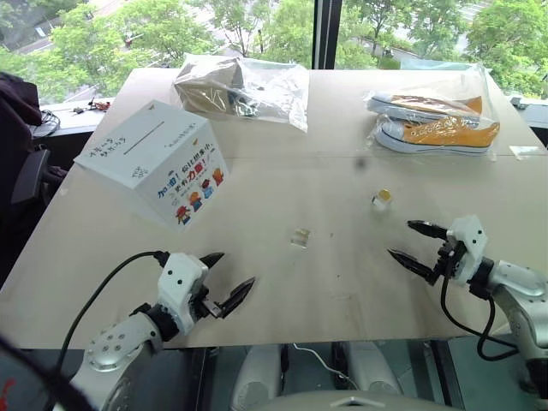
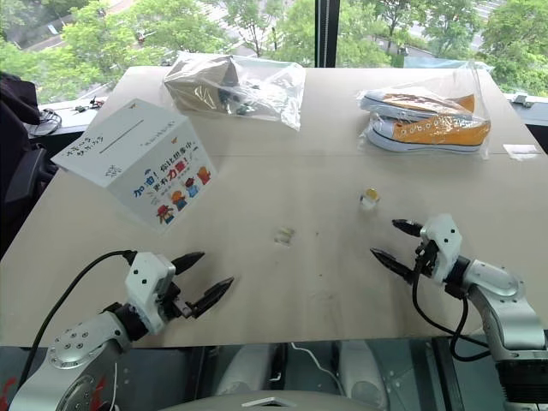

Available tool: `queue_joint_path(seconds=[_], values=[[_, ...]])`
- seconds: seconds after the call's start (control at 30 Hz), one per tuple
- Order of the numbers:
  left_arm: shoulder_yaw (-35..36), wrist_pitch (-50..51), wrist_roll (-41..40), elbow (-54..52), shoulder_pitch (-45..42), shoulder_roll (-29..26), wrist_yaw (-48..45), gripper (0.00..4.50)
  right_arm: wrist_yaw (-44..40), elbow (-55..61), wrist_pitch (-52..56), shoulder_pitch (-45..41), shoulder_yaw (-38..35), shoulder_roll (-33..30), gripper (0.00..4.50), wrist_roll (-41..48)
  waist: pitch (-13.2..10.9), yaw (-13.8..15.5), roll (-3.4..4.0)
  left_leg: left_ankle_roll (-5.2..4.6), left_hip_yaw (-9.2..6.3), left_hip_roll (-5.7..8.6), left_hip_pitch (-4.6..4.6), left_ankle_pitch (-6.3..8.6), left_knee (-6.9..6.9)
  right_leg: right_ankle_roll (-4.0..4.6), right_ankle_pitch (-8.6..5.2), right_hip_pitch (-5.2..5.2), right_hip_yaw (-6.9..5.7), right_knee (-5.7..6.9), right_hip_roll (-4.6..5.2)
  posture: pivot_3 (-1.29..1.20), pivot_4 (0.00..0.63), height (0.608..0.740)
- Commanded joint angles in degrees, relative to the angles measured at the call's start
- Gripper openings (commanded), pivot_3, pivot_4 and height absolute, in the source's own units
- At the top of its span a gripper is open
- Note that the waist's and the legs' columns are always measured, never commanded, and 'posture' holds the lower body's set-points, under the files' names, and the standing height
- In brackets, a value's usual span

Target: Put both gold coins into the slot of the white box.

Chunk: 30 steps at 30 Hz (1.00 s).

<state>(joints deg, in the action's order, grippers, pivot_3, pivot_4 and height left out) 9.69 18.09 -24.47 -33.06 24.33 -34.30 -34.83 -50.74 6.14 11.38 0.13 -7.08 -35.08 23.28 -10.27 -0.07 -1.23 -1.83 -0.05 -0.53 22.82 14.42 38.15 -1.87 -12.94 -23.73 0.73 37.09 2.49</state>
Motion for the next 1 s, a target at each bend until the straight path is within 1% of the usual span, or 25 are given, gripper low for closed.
queue_joint_path(seconds=[0.03,0.13,0.23,0.33,0.43,0.53,0.57,0.63,0.7,0.73,0.77,0.8,0.87,0.9,0.93,0.97,1.0], values=[[2.5,-0.8,-2.5,-2.8,-1.9,-0.4,-1.4,4.50,2.1,0.1,3.2,-3.4,-2.1,0.9,4.46,2.8,0.0,0.0,0.00,0.00,-0.01,0.00,0.00,0.00,0.00,0.00,0.00,0.00,-0.01,0.00,-0.01,0.00,0.150,0.740],[4.1,2.0,-7.5,-6.3,-5.3,-1.5,-2.5,4.50,5.2,-1.7,5.6,-8.2,-3.0,2.6,4.46,3.6,0.0,-0.1,0.00,0.00,-0.02,-0.01,-0.01,0.00,0.00,0.02,0.01,0.00,-0.01,0.01,-0.05,0.00,0.150,0.740],[5.0,6.0,-13.0,-9.4,-9.3,-3.7,-2.9,4.50,8.9,-5.2,7.2,-13.4,-1.8,4.2,4.46,1.6,0.0,-0.3,0.01,0.00,-0.02,-0.01,0.00,0.00,0.06,0.03,0.04,0.01,-0.01,0.02,-0.08,0.00,0.150,0.740],[5.0,9.9,-17.1,-12.1,-12.7,-6.3,-2.8,4.50,11.5,-9.1,8.2,-18.0,-1.0,6.5,4.46,0.8,0.0,-0.5,0.02,0.00,-0.01,0.00,-0.01,0.00,0.05,0.04,0.06,0.03,0.02,0.04,-0.32,0.00,0.150,0.740],[5.3,13.0,-20.9,-13.4,-15.3,-7.9,-1.7,4.50,12.2,-12.2,8.7,-21.0,-0.6,8.2,4.46,0.5,0.0,-0.6,0.02,0.00,-0.02,0.00,0.01,0.00,0.04,-0.14,0.17,0.02,0.04,0.04,-0.37,0.00,0.150,0.740],[5.3,15.0,-22.4,-14.1,-17.5,-8.9,-0.6,4.50,11.7,-14.7,9.3,-22.8,0.0,9.1,4.46,0.1,0.0,-0.6,0.02,-0.01,-0.03,0.00,0.01,0.00,0.04,-0.16,0.19,0.02,0.06,0.04,-0.40,0.00,0.150,0.740],[5.1,15.4,-22.5,-14.2,-17.9,-9.2,-0.3,4.50,11.4,-15.3,9.2,-23.2,0.1,9.2,4.23,0.0,0.0,-0.5,0.02,-0.01,-0.03,0.01,0.01,0.00,0.04,-0.17,0.19,0.02,0.05,0.04,-0.41,0.00,0.150,0.740],[4.6,16.1,-22.6,-14.3,-18.8,-9.3,0.4,4.50,10.7,-16.1,9.8,-23.8,0.2,9.8,3.62,0.4,0.0,-0.6,0.02,-0.01,-0.03,0.01,0.02,0.00,0.04,-0.17,0.19,0.02,0.04,0.03,-0.42,0.00,0.150,0.740],[4.0,16.7,-22.5,-14.5,-19.5,-9.3,1.0,4.50,10.3,-16.6,9.7,-24.2,0.7,10.3,2.76,0.2,0.0,-0.6,0.02,-0.01,-0.02,0.01,0.01,0.00,0.04,-0.17,0.19,0.02,0.05,0.03,-0.42,0.00,0.150,0.740],[3.7,17.0,-22.4,-14.6,-19.8,-9.3,1.3,4.50,10.3,-16.8,9.7,-24.5,0.8,10.5,2.76,0.0,0.0,-0.6,0.02,-0.01,-0.02,0.01,0.01,0.00,0.04,-0.17,0.19,0.02,0.05,0.04,-0.43,0.00,0.150,0.740],[3.4,17.3,-22.3,-14.7,-20.0,-9.2,1.6,4.50,10.2,-17.0,9.7,-24.6,1.1,10.6,2.35,-0.2,0.0,-0.6,0.02,-0.01,-0.02,0.01,0.01,0.00,0.04,-0.17,0.20,0.02,0.05,0.04,-0.43,0.00,0.150,0.740],[3.2,17.5,-22.2,-14.8,-20.2,-9.2,1.8,4.50,10.0,-17.3,9.5,-24.8,1.4,10.7,2.08,-0.4,0.0,-0.7,0.02,-0.01,-0.01,0.01,0.00,0.00,0.04,-0.17,0.20,0.02,0.05,0.04,-0.43,0.00,0.150,0.740],[2.9,18.0,-22.3,-15.0,-20.6,-9.1,2.3,4.50,9.8,-17.6,9.4,-25.1,1.6,11.0,1.77,-0.4,0.0,-0.7,0.02,-0.01,-0.01,0.01,-0.02,0.00,0.04,-0.17,0.20,0.02,0.05,0.06,-0.44,0.00,0.150,0.740],[2.8,18.3,-22.3,-15.1,-20.8,-9.1,2.6,4.50,9.7,-17.9,9.1,-25.3,1.6,11.3,1.11,-0.4,0.0,-0.7,0.02,-0.01,-0.01,0.01,-0.02,0.00,0.04,-0.17,0.20,0.02,0.05,0.06,-0.44,0.00,0.150,0.740],[2.7,18.6,-22.4,-15.2,-21.0,-9.1,2.8,4.50,9.8,-18.0,9.1,-25.6,1.6,11.5,0.73,-0.3,0.0,-0.7,0.02,-0.01,-0.02,0.01,-0.01,0.00,0.04,-0.17,0.20,0.02,0.05,0.06,-0.44,0.00,0.150,0.740],[2.7,18.8,-22.4,-15.3,-21.2,-9.2,3.1,4.50,9.8,-18.2,9.0,-25.8,1.5,11.6,0.26,-0.3,0.0,-0.7,0.02,-0.01,-0.02,0.01,-0.02,0.00,0.04,-0.17,0.20,0.02,0.05,0.06,-0.44,0.00,0.150,0.740],[2.5,19.2,-22.4,-15.5,-21.3,-9.2,3.5,4.50,9.8,-18.2,8.9,-25.8,1.4,11.7,0.12,-0.3,0.0,-0.7,0.02,-0.01,-0.02,0.01,-0.02,0.00,0.04,-0.17,0.20,0.02,0.05,0.06,-0.44,0.00,0.150,0.740]])
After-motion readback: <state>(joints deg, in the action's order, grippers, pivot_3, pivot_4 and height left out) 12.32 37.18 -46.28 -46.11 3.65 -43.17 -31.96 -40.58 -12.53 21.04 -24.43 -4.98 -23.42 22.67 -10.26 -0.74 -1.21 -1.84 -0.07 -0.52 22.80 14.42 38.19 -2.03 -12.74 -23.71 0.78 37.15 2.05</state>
